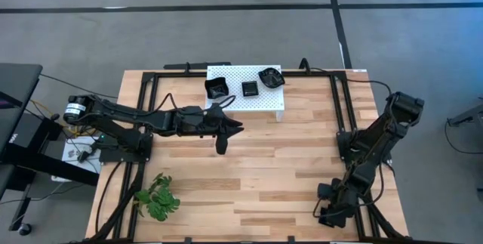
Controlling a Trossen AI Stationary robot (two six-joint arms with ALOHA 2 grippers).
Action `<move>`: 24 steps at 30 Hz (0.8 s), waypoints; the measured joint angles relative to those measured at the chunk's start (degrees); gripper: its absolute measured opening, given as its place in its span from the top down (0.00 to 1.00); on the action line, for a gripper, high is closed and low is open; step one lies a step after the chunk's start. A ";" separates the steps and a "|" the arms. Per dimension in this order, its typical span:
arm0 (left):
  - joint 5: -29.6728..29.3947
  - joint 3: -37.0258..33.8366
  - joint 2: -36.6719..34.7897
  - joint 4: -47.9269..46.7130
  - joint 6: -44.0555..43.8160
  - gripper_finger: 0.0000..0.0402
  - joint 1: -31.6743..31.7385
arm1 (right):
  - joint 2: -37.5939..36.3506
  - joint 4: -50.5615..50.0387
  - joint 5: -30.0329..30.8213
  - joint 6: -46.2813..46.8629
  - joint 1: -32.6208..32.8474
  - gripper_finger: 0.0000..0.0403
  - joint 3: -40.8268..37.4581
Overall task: Pick & Place Mini shaped plates
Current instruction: Stack the square plate on top of the other square plates on the shelf
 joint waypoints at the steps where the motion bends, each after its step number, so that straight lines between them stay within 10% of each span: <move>1: 0.00 0.00 0.00 0.02 -0.02 0.77 0.00 | 0.15 -0.09 0.04 -0.01 -0.09 0.77 0.05; 10: -0.04 0.00 0.00 0.46 -0.02 0.77 0.00 | -2.43 -1.11 1.98 -1.62 -0.46 0.98 -0.28; 24: -0.04 0.00 0.00 1.31 1.39 0.77 0.00 | -8.42 -1.05 12.16 -11.88 -13.45 0.98 -0.32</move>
